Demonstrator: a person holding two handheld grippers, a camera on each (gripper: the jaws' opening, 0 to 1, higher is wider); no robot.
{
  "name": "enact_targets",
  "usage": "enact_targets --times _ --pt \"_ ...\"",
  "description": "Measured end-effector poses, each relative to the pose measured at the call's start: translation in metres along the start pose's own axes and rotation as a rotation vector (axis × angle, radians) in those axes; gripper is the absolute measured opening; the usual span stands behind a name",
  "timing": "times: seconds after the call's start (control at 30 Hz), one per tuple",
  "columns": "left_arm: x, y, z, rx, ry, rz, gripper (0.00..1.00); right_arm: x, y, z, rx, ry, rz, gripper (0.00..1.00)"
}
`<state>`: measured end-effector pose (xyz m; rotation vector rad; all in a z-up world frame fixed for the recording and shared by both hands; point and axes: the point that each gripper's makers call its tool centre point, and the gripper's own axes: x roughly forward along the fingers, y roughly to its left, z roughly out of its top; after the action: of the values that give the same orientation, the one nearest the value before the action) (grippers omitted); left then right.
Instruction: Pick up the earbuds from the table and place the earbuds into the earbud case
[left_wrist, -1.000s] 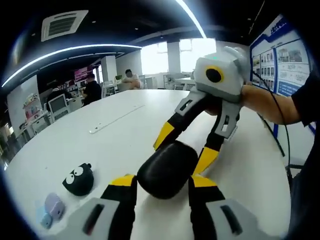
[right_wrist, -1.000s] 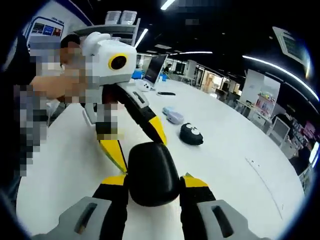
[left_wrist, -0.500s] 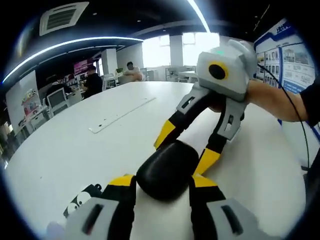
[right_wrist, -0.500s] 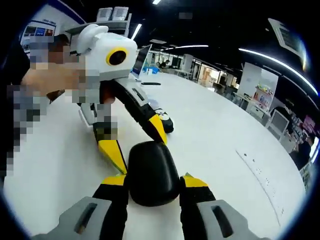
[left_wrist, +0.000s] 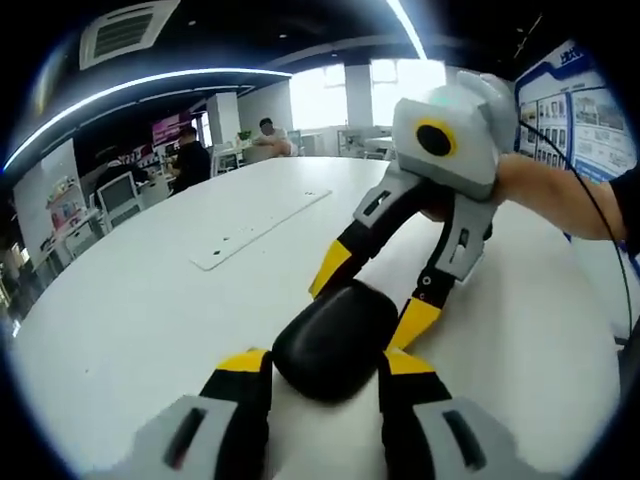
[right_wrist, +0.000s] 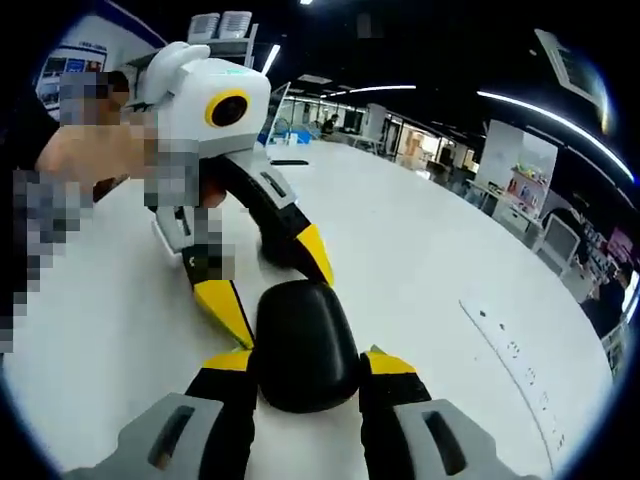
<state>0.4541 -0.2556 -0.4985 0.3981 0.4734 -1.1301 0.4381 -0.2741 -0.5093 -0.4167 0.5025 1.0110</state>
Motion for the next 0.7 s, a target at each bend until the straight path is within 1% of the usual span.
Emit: enact_targets --times 0.07,0.13,0.2,0.27,0.33,0.43,0.5,0.6,0.63,0.7 --pt "-0.001 -0.002 -0.001 -0.018 -0.001 -0.001 0.44 0.000 -0.001 -0.001 0.039 -0.006 0.017 0.39" --pt "-0.001 -0.004 0.000 -0.024 -0.004 -0.002 0.44 -0.001 0.000 -0.002 0.058 -0.014 0.026 0.39" --pt "-0.003 -0.007 0.002 -0.015 -0.006 0.006 0.43 -0.001 -0.001 -0.002 0.091 -0.022 0.043 0.39" --pt "-0.005 -0.008 0.004 -0.010 -0.013 0.010 0.44 0.000 -0.002 -0.002 0.092 -0.025 0.048 0.39" --pt "-0.008 -0.006 0.006 -0.022 -0.024 0.014 0.45 0.000 -0.002 -0.002 0.094 -0.030 0.051 0.39" --pt "-0.012 -0.009 0.008 -0.017 -0.027 0.008 0.46 0.000 -0.005 -0.001 0.081 -0.029 0.041 0.39" --pt "-0.021 -0.018 0.008 -0.011 -0.036 0.007 0.46 -0.001 -0.006 -0.001 0.077 -0.017 0.031 0.40" --pt "-0.036 -0.029 0.011 -0.003 -0.062 0.016 0.46 -0.008 -0.002 0.004 0.102 -0.025 0.028 0.46" --pt "-0.045 -0.034 0.014 -0.002 -0.082 0.024 0.46 -0.013 0.000 0.008 0.117 -0.041 0.021 0.46" --pt "-0.057 -0.035 0.017 -0.012 -0.104 0.036 0.46 -0.021 0.004 0.014 0.143 -0.068 0.013 0.47"
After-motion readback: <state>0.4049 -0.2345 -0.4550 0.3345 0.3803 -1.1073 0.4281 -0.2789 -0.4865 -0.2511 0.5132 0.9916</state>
